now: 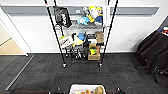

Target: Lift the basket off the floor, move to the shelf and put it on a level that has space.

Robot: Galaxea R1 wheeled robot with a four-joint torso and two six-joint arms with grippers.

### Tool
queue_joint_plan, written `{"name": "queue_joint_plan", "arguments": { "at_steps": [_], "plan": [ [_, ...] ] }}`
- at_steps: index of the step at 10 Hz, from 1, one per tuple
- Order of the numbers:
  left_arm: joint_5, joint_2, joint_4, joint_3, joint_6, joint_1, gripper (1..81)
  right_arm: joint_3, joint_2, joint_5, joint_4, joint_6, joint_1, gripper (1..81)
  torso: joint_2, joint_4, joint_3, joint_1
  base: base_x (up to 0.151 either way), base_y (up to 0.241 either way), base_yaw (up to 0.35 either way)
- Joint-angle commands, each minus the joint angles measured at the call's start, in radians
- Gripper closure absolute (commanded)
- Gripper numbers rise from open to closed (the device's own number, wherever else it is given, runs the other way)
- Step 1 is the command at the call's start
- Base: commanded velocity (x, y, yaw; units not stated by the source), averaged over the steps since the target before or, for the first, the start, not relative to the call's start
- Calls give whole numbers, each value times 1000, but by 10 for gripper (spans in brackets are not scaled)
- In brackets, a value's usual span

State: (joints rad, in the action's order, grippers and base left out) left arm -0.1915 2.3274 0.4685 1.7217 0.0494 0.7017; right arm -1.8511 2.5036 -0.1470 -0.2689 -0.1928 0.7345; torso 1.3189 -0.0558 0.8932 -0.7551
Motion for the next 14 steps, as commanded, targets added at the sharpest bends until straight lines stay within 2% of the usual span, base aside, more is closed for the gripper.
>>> {"name": "queue_joint_plan", "arguments": {
  "at_steps": [1, 3, 4, 8, 10, 14],
  "plan": [
    [-26, -89, 12, -40, -3, -113, 811, 70, -113, 10, -26, -7, -112, 811, -98, 0, -51, 63, 0, 0, 0],
    [-26, -88, 13, -45, -3, -112, 811, 90, -121, 10, -26, -7, -115, 811, -168, 0, -76, 109, 0, 0, 0],
    [-26, -92, 13, -47, -5, -112, 811, 102, -127, 10, -26, -7, -117, 811, -199, 0, -43, 129, 0, 0, 0],
    [-28, -95, 16, -91, -3, -150, 811, 173, -164, 10, -33, -16, -160, 811, -334, 0, -60, 218, 0, 0, 0],
    [-28, -98, 18, -142, -2, -182, 811, 219, -185, 10, -42, -17, -183, 811, -402, 0, -121, 262, 0, 0, 0],
    [-40, -103, 18, -155, -3, -184, 811, 251, -214, 10, -42, -19, -177, 811, -523, 0, -180, 338, 0, 0, 0]
  ]
}}
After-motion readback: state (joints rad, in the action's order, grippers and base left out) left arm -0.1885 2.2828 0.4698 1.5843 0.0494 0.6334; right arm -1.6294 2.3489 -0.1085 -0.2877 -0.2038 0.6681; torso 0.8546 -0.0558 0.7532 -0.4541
